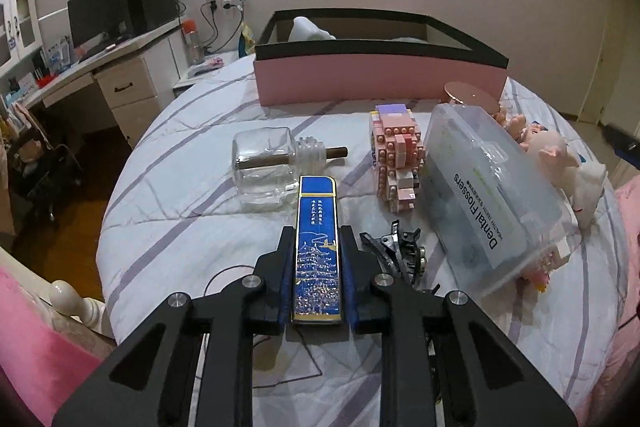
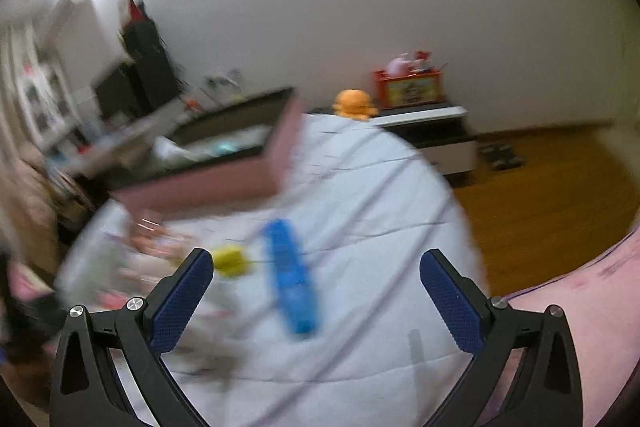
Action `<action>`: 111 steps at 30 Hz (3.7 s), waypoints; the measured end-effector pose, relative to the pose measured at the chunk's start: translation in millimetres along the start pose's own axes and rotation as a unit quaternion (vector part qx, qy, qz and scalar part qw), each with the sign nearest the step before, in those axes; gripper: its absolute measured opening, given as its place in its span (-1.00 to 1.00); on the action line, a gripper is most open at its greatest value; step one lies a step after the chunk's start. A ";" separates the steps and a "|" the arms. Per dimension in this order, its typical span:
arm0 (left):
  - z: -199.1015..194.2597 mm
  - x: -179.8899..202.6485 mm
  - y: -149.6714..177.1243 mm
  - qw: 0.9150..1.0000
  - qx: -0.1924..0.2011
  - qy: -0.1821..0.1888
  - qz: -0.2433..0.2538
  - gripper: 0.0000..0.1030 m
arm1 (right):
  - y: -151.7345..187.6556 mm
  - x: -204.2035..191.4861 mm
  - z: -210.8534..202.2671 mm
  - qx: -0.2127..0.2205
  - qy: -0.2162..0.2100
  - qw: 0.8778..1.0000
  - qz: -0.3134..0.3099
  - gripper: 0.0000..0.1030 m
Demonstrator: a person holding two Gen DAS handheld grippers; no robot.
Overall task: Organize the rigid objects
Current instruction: 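Grasp the blue harmonica box with left tool while right tool grasps blue highlighter, then carry harmonica box and highlighter into the pink tray and open both tools, then withdraw both tools from the tray back over the bed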
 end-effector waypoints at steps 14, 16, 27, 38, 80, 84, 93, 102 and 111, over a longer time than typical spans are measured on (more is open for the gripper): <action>4.3 -6.9 2.8 1.000 0.002 0.021 -0.008 -0.55 | 3.8 -1.0 60.4 -0.117 -0.030 0.990 -0.068 0.14; 5.1 -8.3 3.3 1.000 0.002 0.025 -0.013 -0.55 | 2.7 -1.6 61.2 -0.124 -0.030 0.989 -0.073 0.11; 5.2 -5.0 3.2 1.000 0.008 0.023 -0.003 -0.60 | 4.4 -17.3 65.2 -0.131 -0.018 0.984 -0.118 -0.48; -15.3 -13.4 -7.3 0.999 0.026 0.020 -0.013 -0.60 | -3.3 -27.6 40.6 -0.080 -0.029 0.992 -0.094 -0.48; 31.1 31.3 -214.3 0.992 0.115 0.045 0.007 -0.60 | -137.7 -116.5 137.6 -0.051 -0.081 0.988 -0.122 -0.48; 73.9 44.1 -210.8 0.996 0.069 0.043 0.023 -0.60 | -130.9 -108.9 181.2 -0.103 -0.090 0.985 -0.109 -0.48; 111.4 52.3 -197.5 0.998 0.029 0.034 0.046 -0.60 | -114.4 -113.6 218.8 -0.144 -0.103 0.977 -0.114 -0.47; 88.6 38.8 -194.5 0.997 0.064 -0.002 0.034 0.09 | -119.4 -114.4 206.3 -0.135 -0.101 0.980 -0.106 -0.46; -11.4 -17.9 -167.8 0.988 0.150 -0.018 -0.040 0.85 | -122.5 -136.5 113.6 -0.045 -0.093 0.988 -0.114 0.59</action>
Point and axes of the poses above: each gripper's, at about its wrist camera, not at the fingertips, and z roughly the way its jaws point, x to its right, y to its underside, the point moved 1 cm from there along z, roughly the way its jaws point, and after that the axes turned 15 degrees about -y, right-handed, at the moved point
